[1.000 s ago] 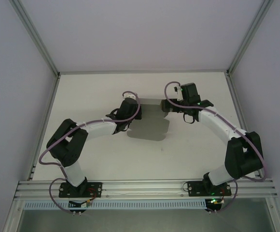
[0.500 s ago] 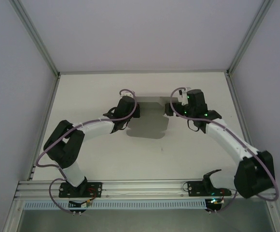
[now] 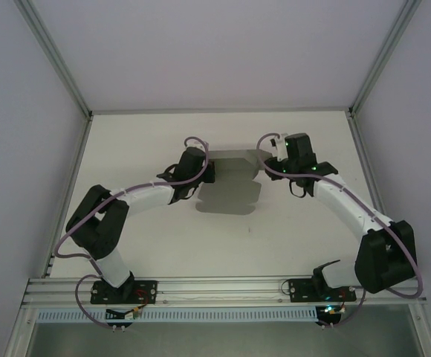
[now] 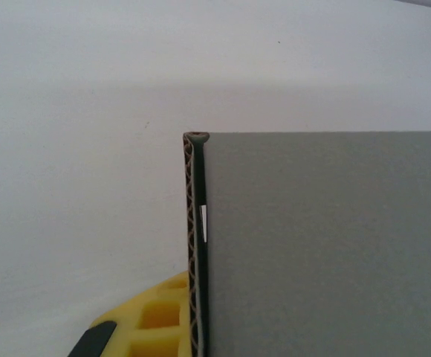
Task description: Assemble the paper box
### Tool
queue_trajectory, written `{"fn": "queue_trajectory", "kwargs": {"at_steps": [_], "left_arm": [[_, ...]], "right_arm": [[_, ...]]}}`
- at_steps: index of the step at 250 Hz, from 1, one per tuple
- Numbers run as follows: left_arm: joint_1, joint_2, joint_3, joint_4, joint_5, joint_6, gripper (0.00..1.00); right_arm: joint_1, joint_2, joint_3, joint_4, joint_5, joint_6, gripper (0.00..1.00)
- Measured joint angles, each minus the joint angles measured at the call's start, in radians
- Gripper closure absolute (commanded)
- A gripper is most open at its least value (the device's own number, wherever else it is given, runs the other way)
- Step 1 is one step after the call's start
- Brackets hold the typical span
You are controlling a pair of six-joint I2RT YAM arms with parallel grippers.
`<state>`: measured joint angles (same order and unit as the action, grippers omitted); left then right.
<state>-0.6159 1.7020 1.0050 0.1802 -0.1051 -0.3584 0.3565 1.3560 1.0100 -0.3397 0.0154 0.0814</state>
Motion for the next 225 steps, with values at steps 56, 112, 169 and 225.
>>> {"fn": "queue_trajectory", "kwargs": {"at_steps": [56, 112, 169, 225], "left_arm": [[0.002, 0.000, 0.013, -0.035, 0.012, 0.008, 1.00], [0.011, 0.011, 0.041, -0.100, 0.008, 0.007, 1.00], [0.011, 0.016, 0.073, -0.105, 0.008, 0.011, 1.00], [0.011, 0.016, 0.073, -0.101, 0.016, 0.041, 1.00]], "right_arm": [[0.003, 0.037, 0.012, -0.015, -0.001, -0.011, 0.93], [0.035, 0.100, 0.041, -0.005, 0.027, 0.011, 0.85], [0.037, 0.024, 0.017, -0.006, 0.027, 0.021, 0.50], [-0.063, -0.179, -0.039, -0.006, 0.029, 0.047, 0.34]]}}
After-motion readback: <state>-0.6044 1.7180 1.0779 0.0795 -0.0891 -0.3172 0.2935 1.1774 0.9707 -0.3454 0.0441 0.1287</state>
